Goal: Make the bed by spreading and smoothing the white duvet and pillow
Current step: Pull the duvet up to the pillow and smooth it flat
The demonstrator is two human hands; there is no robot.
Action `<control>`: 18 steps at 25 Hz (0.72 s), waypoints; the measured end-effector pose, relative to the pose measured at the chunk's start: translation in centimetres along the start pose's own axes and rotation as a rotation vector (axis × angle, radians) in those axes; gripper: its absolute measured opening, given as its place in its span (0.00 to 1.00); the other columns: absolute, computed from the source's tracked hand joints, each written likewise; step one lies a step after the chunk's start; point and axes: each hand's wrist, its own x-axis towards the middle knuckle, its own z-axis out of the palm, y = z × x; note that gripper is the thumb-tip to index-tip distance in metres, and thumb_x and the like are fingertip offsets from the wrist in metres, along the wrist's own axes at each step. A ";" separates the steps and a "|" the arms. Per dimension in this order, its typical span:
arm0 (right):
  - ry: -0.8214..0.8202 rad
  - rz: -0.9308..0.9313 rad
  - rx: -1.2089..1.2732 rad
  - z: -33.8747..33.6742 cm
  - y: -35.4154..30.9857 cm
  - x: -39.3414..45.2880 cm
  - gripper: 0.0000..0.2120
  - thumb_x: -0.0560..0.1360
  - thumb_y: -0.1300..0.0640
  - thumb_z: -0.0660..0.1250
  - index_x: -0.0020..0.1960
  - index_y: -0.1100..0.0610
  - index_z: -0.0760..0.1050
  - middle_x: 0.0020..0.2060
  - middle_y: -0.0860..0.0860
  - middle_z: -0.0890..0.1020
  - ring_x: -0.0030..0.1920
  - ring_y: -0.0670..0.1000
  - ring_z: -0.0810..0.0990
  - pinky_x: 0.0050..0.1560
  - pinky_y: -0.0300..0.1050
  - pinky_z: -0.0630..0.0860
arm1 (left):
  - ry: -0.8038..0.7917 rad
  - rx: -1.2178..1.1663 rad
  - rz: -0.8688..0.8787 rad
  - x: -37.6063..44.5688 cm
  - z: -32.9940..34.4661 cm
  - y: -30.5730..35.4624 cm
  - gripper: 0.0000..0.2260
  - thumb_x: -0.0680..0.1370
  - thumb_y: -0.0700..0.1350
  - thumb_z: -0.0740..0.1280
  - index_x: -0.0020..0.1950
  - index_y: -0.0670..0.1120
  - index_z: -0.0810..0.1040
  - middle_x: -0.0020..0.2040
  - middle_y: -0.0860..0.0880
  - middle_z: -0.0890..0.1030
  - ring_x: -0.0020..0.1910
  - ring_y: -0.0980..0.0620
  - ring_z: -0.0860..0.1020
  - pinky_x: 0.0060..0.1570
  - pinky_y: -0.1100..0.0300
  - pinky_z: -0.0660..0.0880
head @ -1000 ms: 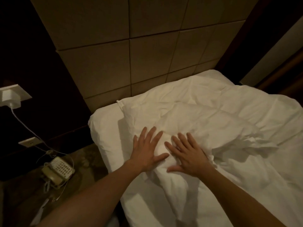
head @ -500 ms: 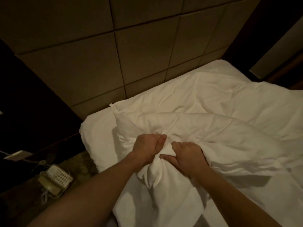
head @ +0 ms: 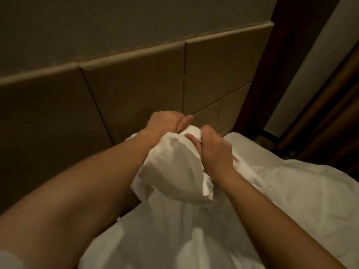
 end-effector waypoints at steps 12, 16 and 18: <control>-0.563 0.481 -0.236 3.0 7.7 -5.7 0.46 0.72 0.23 0.38 0.82 0.48 0.37 0.82 0.52 0.46 0.81 0.59 0.45 0.77 0.67 0.45 | 0.103 -0.345 -0.075 -2.1 9.3 1.6 0.34 0.80 0.68 0.49 0.76 0.47 0.65 0.74 0.46 0.69 0.72 0.45 0.67 0.68 0.45 0.68; -0.601 0.480 -0.288 -4.4 9.9 -12.9 0.44 0.72 0.21 0.38 0.80 0.42 0.32 0.82 0.49 0.40 0.81 0.57 0.41 0.77 0.67 0.44 | -0.097 -0.335 0.009 -6.4 9.5 9.2 0.43 0.76 0.75 0.47 0.82 0.49 0.54 0.82 0.47 0.56 0.81 0.45 0.53 0.74 0.41 0.59; -0.614 0.566 -0.324 -9.6 11.8 -19.0 0.45 0.70 0.20 0.36 0.79 0.41 0.30 0.82 0.48 0.40 0.81 0.56 0.40 0.78 0.65 0.45 | -0.180 -0.327 0.091 -9.4 10.0 14.4 0.44 0.75 0.76 0.48 0.83 0.51 0.50 0.83 0.48 0.51 0.81 0.45 0.49 0.75 0.41 0.58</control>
